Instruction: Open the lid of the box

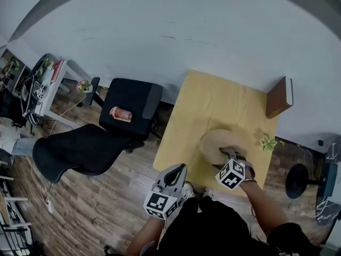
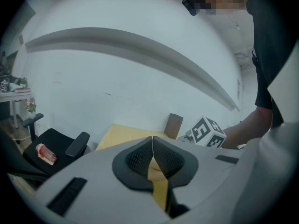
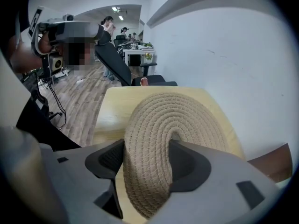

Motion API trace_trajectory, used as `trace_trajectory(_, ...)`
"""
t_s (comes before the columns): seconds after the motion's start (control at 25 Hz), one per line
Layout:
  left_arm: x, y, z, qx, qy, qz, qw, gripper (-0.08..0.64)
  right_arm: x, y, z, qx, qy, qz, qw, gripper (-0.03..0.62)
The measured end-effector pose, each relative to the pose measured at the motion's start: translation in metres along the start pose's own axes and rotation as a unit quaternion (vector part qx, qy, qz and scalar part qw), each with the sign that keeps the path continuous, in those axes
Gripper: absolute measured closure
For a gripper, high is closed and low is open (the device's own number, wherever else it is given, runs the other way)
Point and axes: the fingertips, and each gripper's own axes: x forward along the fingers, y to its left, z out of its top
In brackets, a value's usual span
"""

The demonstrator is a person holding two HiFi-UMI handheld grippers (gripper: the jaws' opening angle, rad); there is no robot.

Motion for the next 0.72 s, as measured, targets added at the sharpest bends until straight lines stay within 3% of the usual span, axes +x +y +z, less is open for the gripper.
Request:
trace_trajectory(0.36,0.007,-0.018,0.001,0.004,0.002,-0.023,0.9997,0.541,-0.053,-0.009,0.0,0.022,-0.039,-0.046,0.998,0.28)
trace_trajectory(0.72,0.026,-0.049,0.004,0.017,0.009,-0.075,0.997,0.541,-0.087,-0.021,-0.054,0.093,-0.023,-0.092,0.991,0.279)
